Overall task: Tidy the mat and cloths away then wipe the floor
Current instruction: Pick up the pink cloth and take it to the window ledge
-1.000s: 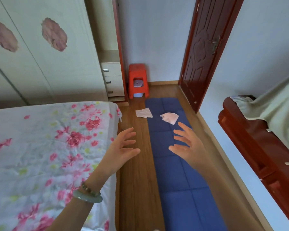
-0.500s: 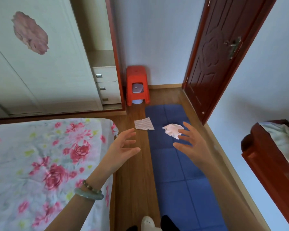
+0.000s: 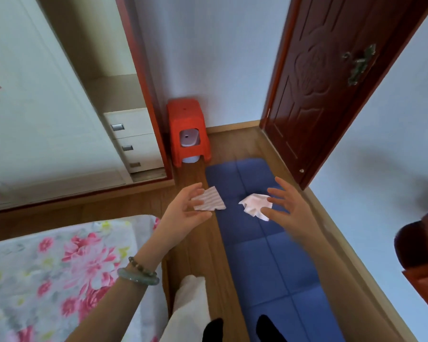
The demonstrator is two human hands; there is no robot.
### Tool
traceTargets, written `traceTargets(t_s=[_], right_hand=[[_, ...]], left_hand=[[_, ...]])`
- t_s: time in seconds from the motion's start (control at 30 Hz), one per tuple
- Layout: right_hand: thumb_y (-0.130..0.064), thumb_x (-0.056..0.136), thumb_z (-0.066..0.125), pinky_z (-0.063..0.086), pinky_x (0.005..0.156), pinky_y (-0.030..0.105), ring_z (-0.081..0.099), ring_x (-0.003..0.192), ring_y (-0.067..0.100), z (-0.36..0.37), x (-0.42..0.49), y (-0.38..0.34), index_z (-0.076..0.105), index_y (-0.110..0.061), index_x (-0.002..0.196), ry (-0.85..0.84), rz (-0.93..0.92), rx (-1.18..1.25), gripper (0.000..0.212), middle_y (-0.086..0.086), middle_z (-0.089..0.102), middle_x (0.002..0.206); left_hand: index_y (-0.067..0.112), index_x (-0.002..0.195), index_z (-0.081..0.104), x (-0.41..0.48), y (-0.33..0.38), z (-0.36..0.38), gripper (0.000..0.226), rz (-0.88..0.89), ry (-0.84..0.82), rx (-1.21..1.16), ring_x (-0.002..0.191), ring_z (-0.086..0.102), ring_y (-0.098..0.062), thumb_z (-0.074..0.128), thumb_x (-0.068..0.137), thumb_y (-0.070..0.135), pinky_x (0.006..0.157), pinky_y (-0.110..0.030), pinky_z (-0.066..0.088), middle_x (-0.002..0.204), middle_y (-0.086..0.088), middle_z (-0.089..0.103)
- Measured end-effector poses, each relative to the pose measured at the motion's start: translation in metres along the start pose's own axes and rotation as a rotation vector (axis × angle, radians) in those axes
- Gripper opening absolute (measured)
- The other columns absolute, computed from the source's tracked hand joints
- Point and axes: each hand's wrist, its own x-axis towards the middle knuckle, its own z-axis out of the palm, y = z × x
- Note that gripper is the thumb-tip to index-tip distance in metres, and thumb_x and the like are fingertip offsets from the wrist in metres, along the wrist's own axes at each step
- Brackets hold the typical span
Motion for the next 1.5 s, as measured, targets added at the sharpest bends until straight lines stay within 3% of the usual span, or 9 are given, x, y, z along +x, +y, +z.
traceTargets(t_s=[0.1, 0.3, 0.37, 0.53, 0.73, 1.0, 1.23, 1.33, 1.5], right_hand=[[-0.008, 0.077, 0.074, 0.05, 0.074, 0.015, 0.057, 0.11, 0.011, 0.02, 0.052, -0.006, 0.038, -0.036, 0.13, 0.08, 0.022, 0.027, 0.07, -0.006, 0.055, 0.121], [0.003, 0.076, 0.073, 0.051, 0.067, 0.013, 0.057, 0.11, 0.018, 0.038, 0.131, -0.017, 0.042, -0.028, 0.131, 0.239, 0.08, 0.089, 0.07, 0.0, 0.055, 0.121], [0.004, 0.077, 0.071, 0.05, 0.07, 0.011, 0.057, 0.109, 0.015, 0.036, 0.149, -0.016, 0.042, -0.024, 0.134, 0.295, 0.113, 0.103, 0.07, -0.004, 0.055, 0.119], [-0.001, 0.078, 0.072, 0.049, 0.07, 0.01, 0.057, 0.108, 0.009, 0.021, 0.19, 0.004, 0.04, -0.018, 0.139, 0.409, 0.196, 0.081, 0.071, -0.003, 0.057, 0.12], [-0.001, 0.078, 0.072, 0.05, 0.071, 0.011, 0.059, 0.099, 0.002, 0.004, 0.251, 0.043, 0.043, -0.024, 0.132, 0.5, 0.269, 0.091, 0.066, -0.013, 0.057, 0.111], [-0.008, 0.077, 0.074, 0.051, 0.07, 0.015, 0.06, 0.1, 0.009, -0.033, 0.342, 0.101, 0.043, -0.019, 0.138, 0.595, 0.421, 0.102, 0.069, 0.001, 0.057, 0.118], [-0.011, 0.078, 0.075, 0.051, 0.087, 0.033, 0.06, 0.103, 0.018, -0.048, 0.409, 0.178, 0.047, -0.023, 0.132, 0.657, 0.567, 0.136, 0.062, 0.003, 0.058, 0.121], [-0.011, 0.077, 0.075, 0.05, 0.083, 0.029, 0.061, 0.101, 0.016, -0.044, 0.439, 0.231, 0.046, -0.023, 0.132, 0.687, 0.618, 0.171, 0.063, 0.003, 0.058, 0.12], [-0.008, 0.078, 0.073, 0.051, 0.073, 0.017, 0.062, 0.095, 0.015, -0.039, 0.487, 0.36, 0.05, -0.023, 0.129, 0.766, 0.706, 0.228, 0.058, 0.002, 0.059, 0.117]], left_hand=[[0.029, 0.13, 0.043, 0.072, -0.008, -0.027, 0.063, 0.006, -0.082, 0.015, 0.102, 0.058, 0.001, 0.075, 0.079, 0.01, 0.073, -0.009, 0.05, 0.118, 0.02, 0.052], [0.028, 0.13, 0.041, 0.197, -0.012, -0.053, 0.064, 0.014, -0.25, 0.047, 0.1, 0.055, 0.005, 0.074, 0.079, 0.006, 0.073, -0.004, 0.046, 0.118, 0.02, 0.05], [0.027, 0.127, 0.042, 0.232, -0.013, -0.05, 0.065, 0.003, -0.296, 0.014, 0.101, 0.056, -0.001, 0.074, 0.078, 0.0, 0.074, -0.007, 0.047, 0.119, 0.012, 0.052], [0.035, 0.118, 0.047, 0.31, -0.024, -0.026, 0.064, -0.017, -0.419, -0.033, 0.105, 0.058, -0.012, 0.079, 0.069, 0.009, 0.076, -0.014, 0.05, 0.122, 0.007, 0.055], [0.021, 0.125, 0.048, 0.398, -0.046, 0.018, 0.064, -0.09, -0.507, -0.033, 0.105, 0.058, -0.013, 0.078, 0.073, 0.0, 0.077, -0.016, 0.052, 0.122, 0.002, 0.056], [0.019, 0.121, 0.05, 0.518, -0.077, 0.072, 0.055, -0.191, -0.567, 0.018, 0.109, 0.058, -0.016, 0.077, 0.075, 0.002, 0.087, -0.026, 0.051, 0.119, 0.002, 0.058], [0.01, 0.128, 0.047, 0.604, -0.142, 0.12, 0.051, -0.295, -0.608, 0.096, 0.114, 0.055, -0.022, 0.068, 0.082, -0.001, 0.087, -0.024, 0.047, 0.126, -0.008, 0.053], [0.014, 0.122, 0.05, 0.641, -0.186, 0.156, 0.053, -0.31, -0.647, 0.126, 0.114, 0.056, -0.023, 0.076, 0.076, 0.004, 0.091, -0.03, 0.046, 0.123, -0.006, 0.055], [0.009, 0.131, 0.046, 0.694, -0.293, 0.226, 0.053, -0.354, -0.645, 0.19, 0.113, 0.056, -0.018, 0.069, 0.084, 0.005, 0.088, -0.024, 0.043, 0.127, -0.007, 0.055]])
